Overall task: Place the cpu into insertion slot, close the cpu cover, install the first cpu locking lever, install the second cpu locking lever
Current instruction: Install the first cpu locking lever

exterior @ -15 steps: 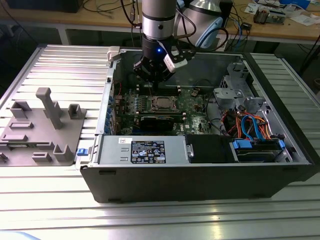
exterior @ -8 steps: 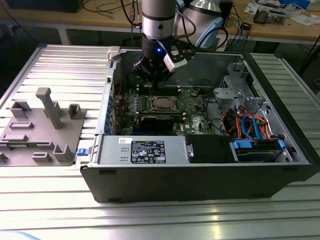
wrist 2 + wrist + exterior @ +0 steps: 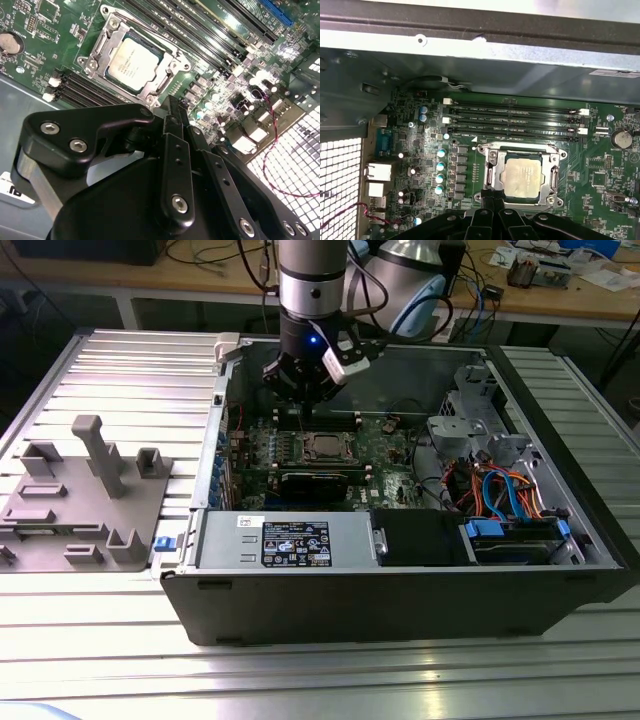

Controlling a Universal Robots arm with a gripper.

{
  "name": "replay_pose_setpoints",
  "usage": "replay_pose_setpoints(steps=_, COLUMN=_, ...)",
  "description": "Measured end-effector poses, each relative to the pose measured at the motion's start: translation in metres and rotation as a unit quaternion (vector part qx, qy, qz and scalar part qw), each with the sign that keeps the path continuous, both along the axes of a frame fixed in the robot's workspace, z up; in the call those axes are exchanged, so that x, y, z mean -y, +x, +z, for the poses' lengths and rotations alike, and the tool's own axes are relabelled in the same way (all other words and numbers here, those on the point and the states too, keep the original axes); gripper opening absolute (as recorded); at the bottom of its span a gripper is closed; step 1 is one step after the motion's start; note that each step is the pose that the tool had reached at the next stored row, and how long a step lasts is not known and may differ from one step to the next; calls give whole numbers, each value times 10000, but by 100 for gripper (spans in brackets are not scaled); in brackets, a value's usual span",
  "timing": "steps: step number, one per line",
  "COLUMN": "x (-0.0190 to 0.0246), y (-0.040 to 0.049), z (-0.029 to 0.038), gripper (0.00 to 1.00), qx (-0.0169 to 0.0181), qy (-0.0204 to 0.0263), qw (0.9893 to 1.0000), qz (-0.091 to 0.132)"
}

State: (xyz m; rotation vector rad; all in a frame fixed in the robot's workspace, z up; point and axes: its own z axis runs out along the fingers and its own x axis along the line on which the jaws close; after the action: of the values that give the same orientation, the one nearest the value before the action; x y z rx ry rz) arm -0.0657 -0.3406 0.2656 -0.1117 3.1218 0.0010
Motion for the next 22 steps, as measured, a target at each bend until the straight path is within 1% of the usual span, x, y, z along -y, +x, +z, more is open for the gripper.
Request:
replay_pose_setpoints(steps=7, x=-2, y=-42, z=0, gripper=11, qx=0, qy=6, qw=10000, qz=0)
replay_pose_setpoints(steps=17, x=-4, y=-73, z=0, gripper=11, qx=0, qy=7, qw=10000, qz=0)
replay_pose_setpoints(steps=22, x=-15, y=-92, z=-1, gripper=11, qx=-1, qy=7, qw=10000, qz=0)
